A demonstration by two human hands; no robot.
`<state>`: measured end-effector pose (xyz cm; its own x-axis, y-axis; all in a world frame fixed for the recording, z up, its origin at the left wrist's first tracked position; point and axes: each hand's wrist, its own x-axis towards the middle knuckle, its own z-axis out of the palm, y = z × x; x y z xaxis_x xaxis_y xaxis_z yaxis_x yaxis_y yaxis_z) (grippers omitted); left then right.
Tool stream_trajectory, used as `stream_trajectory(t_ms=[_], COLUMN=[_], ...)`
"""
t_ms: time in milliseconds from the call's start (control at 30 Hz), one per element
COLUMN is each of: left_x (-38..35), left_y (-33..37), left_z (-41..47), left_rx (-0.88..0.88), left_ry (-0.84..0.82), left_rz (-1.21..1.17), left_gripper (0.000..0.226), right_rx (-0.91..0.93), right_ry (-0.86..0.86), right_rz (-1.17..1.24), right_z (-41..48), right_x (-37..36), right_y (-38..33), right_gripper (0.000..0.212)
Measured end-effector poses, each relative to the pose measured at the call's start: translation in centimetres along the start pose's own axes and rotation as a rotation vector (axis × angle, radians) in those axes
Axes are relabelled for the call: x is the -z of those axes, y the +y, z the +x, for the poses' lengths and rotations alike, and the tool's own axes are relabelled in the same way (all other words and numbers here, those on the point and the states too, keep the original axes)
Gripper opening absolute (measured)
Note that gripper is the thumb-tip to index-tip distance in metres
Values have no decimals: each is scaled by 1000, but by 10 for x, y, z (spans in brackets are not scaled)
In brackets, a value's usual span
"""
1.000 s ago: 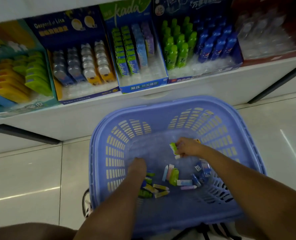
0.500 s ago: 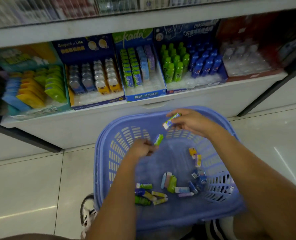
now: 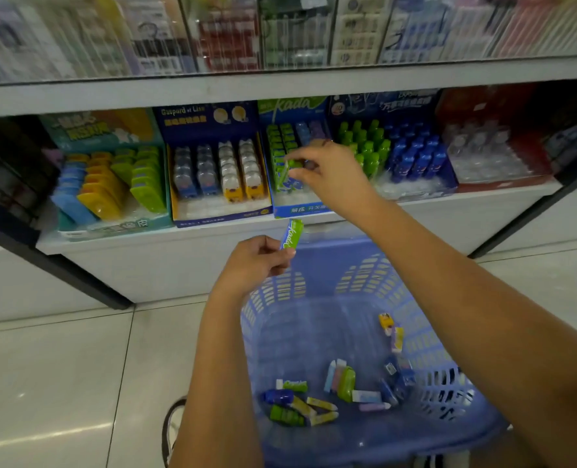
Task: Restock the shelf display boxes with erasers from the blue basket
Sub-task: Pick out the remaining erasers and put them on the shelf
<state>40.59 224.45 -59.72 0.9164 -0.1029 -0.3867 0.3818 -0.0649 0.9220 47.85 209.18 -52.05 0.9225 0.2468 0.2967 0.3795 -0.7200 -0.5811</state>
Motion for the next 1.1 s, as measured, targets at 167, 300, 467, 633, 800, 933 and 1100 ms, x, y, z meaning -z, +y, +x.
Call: stream_trajectory(t_ms=[167, 300, 467, 633, 800, 933, 1100], left_x=[16, 21, 20, 18, 7, -8, -32], left_y=[13, 17, 17, 20, 27, 27, 26], left_z=[-1, 2, 3, 2, 0, -1, -8], left_rx=[-65, -95, -101, -113, -142, -349, -589], left_ry=[61, 85, 79, 102, 188, 402, 526], left_rz=[-8, -17, -40, -74, -155, -32, 131], left_gripper=[17, 18, 13, 12, 15, 12, 19], right_rx=[4, 35, 17, 144, 59, -432, -503], right_ry=[-49, -99, -89, 23, 63, -26, -52], right_rz=[-64, -110, -74, -230, -182, 461, 831], right_z=[12, 21, 21, 9, -2, -17, -28], right_x=[-7, -2, -11, -22, -20, -12, -7], right_y=[-3, 1, 4, 11, 7, -6, -12], right_gripper=[29, 30, 24, 18, 27, 41, 11])
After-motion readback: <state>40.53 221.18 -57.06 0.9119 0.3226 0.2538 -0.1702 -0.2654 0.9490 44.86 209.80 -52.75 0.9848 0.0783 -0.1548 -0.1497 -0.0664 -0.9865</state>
